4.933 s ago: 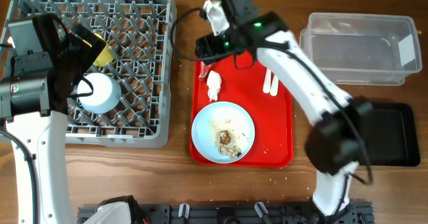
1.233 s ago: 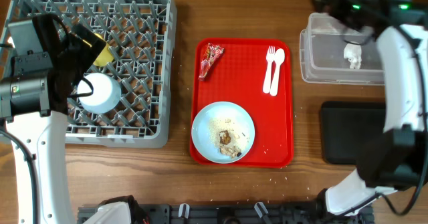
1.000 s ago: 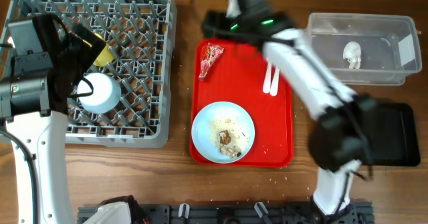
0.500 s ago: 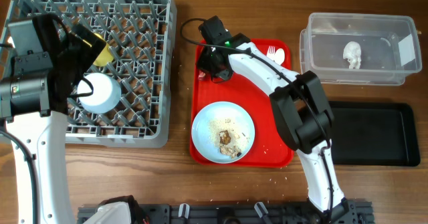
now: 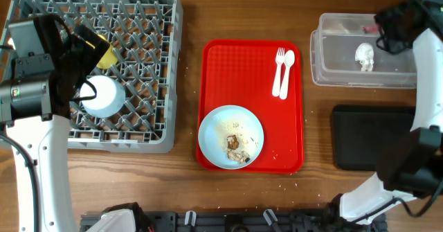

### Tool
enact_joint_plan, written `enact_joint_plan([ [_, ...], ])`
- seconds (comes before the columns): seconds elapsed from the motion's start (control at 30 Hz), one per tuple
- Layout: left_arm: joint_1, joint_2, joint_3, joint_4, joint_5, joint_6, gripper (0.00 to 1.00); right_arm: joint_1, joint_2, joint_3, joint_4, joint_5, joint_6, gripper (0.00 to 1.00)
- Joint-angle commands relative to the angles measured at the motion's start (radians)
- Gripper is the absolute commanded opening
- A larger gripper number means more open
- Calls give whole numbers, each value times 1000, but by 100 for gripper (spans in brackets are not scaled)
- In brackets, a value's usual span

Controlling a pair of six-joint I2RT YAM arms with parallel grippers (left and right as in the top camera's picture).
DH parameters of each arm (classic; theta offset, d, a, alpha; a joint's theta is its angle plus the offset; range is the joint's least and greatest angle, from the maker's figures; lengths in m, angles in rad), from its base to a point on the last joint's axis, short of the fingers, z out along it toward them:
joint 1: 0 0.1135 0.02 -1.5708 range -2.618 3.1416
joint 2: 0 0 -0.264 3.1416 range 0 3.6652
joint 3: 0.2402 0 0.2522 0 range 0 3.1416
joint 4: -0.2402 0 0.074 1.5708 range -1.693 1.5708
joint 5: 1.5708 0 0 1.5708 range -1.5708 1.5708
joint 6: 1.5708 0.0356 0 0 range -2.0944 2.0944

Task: Sort waste into correct bins and load items into the dishwasher rack
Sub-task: 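Grasp the red wrapper with the right gripper and drop it in the clear bin, then grasp the white fork on the red tray with the left gripper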

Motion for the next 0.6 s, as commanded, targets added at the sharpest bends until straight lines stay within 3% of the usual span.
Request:
enact_joint_plan([
  [0.0, 5, -4, 3, 2, -13, -10, 100, 2, 46, -19, 32, -43, -178, 100],
  [0.1, 5, -4, 3, 2, -13, -10, 100, 2, 29, -18, 33, -116, -259, 100],
  [0.2, 5, -4, 3, 2, -13, -10, 100, 17, -21, -18, 55, -444, -442, 100],
  [0.27, 5, -4, 3, 2, -13, -10, 100, 93, -44, -18, 86, -676, -639, 100],
  [0.37, 5, -4, 3, 2, -13, -10, 100, 320, -30, -20, 22, -463, -678, 100],
  [0.47, 5, -4, 3, 2, -13, -10, 100, 524, 10, -22, -17, -106, -476, 100],
  [0.57, 5, -4, 3, 2, -11, -10, 100, 628, 41, -22, -17, 39, -389, 100],
])
